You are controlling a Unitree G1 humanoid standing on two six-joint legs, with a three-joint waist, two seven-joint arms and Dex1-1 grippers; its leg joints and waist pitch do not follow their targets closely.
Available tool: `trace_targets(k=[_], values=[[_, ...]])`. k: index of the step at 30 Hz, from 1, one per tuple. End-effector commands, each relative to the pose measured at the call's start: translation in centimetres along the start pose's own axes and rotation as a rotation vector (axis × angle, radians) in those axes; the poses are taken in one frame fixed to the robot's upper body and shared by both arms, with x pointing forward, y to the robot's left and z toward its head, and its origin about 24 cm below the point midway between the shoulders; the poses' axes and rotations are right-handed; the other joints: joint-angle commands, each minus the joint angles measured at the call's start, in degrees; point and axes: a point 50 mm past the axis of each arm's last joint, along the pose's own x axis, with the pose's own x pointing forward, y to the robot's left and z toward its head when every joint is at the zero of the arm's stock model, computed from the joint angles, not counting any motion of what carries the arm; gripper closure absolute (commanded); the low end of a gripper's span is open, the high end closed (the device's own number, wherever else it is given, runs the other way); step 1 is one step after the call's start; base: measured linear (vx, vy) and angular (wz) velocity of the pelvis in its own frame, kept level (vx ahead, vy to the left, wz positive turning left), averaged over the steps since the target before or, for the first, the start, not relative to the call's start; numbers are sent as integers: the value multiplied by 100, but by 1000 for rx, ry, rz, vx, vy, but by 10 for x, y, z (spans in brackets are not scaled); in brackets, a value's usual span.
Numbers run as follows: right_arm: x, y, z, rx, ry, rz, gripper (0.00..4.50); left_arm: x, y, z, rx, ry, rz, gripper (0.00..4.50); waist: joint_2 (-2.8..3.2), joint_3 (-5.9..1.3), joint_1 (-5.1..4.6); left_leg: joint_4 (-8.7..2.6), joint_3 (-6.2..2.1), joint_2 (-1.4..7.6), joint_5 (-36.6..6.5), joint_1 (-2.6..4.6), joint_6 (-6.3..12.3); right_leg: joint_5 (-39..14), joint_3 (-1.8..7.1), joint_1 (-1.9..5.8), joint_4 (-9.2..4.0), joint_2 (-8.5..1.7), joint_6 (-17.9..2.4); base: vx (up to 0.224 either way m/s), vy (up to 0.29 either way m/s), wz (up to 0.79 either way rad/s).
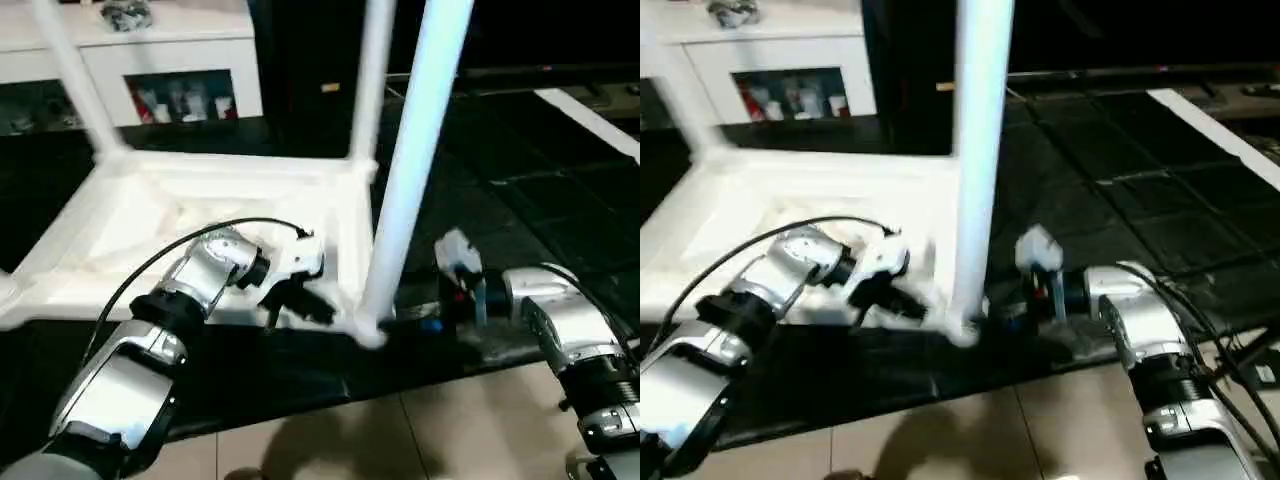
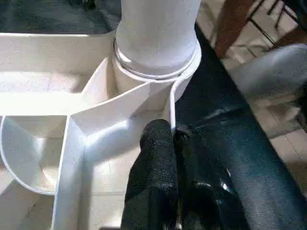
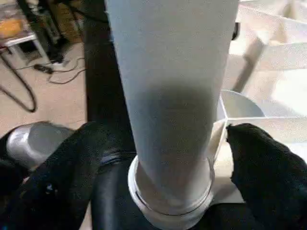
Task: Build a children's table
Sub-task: Rotate leg to tighten
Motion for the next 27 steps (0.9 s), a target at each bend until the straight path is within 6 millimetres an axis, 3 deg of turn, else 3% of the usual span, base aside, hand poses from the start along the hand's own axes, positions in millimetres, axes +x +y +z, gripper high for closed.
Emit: trace_targets(k=[1, 12, 20, 21, 24, 26, 27], values=[[2, -1, 4, -16, 8, 41, 56, 10, -5, 4, 37, 19, -81, 450, -76, -382, -39, -360, 94, -38, -1158, 58, 411, -755, 173, 326, -355, -208, -1535, 0, 0, 0], [8, -1, 3, -3, 22, 118, 155, 12, -9, 6, 53, 12, -119, 450, -93, -399, -40, -340, 94, -46, -950, 43, 466, -562, 166, 337, -322, -205, -1543, 0, 0, 0], [8, 2, 2, 17, 9, 149, 211, 11, -8, 4, 36, 19, -102, 450, -87, -388, -36, -354, 93, -43, -1098, 59, 399, -876, 172, 324, -357, -209, -1472, 0, 0, 0], [9, 2, 2, 20, -4, 136, 233, 11, -6, 3, 16, 19, -72, 450, -87, -388, -37, -352, 93, -44, -1072, 56, 399, -844, 171, 324, -353, -206, -1476, 0, 0, 0], [9, 0, 3, 16, -26, 93, 241, 12, -2, 3, -16, 11, -12, 450, -88, -382, -36, -353, 93, -47, -1057, 57, 391, -848, 168, 320, -357, -202, -1473, 0, 0, 0], [11, -7, 3, 40, -47, -15, 249, 14, 5, 4, -76, -29, 94, 450, -53, -361, -31, -363, 97, -54, -1253, 85, 305, -1194, 172, 301, -403, -215, -1406, 0, 0, 0], [13, -13, 2, 60, -48, -113, 249, 15, 10, 6, -116, -58, 159, 450, -65, -355, -56, -373, 97, -57, -1271, 76, 270, -1283, 175, 306, -414, -210, -1376, 0, 0, 0]])
